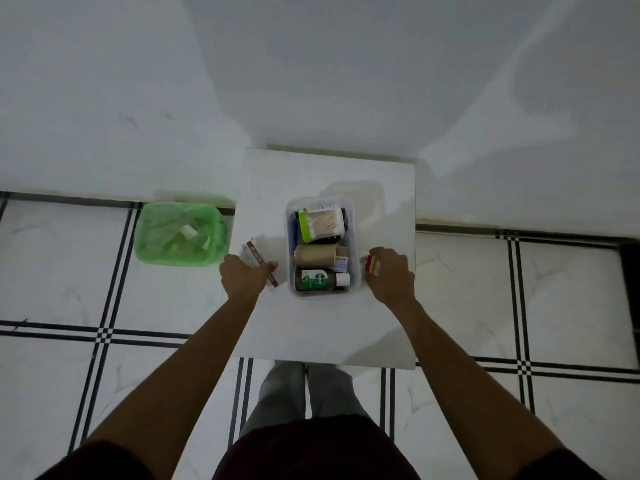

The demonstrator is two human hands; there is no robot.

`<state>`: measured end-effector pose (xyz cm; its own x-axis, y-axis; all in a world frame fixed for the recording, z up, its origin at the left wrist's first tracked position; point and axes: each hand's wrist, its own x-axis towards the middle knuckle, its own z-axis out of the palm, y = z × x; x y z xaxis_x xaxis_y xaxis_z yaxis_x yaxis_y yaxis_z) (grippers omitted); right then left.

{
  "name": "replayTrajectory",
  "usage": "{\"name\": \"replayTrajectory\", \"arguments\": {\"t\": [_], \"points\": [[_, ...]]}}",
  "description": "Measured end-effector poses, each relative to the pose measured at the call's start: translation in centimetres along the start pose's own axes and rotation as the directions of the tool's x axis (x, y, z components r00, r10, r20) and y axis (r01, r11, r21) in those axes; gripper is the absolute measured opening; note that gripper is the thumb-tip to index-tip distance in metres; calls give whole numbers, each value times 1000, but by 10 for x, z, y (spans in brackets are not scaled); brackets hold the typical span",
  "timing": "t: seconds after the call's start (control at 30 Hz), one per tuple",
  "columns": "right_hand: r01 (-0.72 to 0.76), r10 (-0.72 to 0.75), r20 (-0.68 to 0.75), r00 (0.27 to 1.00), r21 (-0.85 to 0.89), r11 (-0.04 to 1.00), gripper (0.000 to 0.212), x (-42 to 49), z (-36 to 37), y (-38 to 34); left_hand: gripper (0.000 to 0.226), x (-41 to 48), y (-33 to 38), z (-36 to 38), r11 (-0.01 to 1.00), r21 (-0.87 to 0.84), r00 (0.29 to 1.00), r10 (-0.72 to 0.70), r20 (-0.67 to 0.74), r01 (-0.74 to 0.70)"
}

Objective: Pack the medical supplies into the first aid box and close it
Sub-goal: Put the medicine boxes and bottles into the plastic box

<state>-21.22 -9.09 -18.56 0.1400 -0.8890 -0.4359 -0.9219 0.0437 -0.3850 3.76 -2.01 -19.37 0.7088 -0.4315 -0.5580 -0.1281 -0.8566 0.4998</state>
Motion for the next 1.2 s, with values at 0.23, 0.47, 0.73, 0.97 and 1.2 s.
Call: {"name": "replayTrajectory", "arguments": {"t": [0.23, 0.47, 0.73, 0.97, 1.2], "points": [[-60, 60, -11, 998, -244, 968, 49, 13, 8, 1, 43, 9, 4, 13, 1000, 24, 1000, -1, -4, 1], [-128, 177, -186, 966, 246, 961, 22, 2, -38, -5, 24, -26, 31, -26, 983, -134, 991, 118, -63, -125], [93, 97, -374, 922, 459, 884, 12, -35, -72, -62, 38, -78, 66, -41, 912, -24, 909, 410, 75, -409], [101, -25, -283, 959, 256, 961, 25, -22, -27, -89, 55, -85, 61, -10, 888, 113, 894, 432, 121, -445], [56, -35, -296, 954, 62, 996, 16, -6, -22, -84, 78, -80, 52, -8, 826, 247, 861, 500, 96, -507]]}}
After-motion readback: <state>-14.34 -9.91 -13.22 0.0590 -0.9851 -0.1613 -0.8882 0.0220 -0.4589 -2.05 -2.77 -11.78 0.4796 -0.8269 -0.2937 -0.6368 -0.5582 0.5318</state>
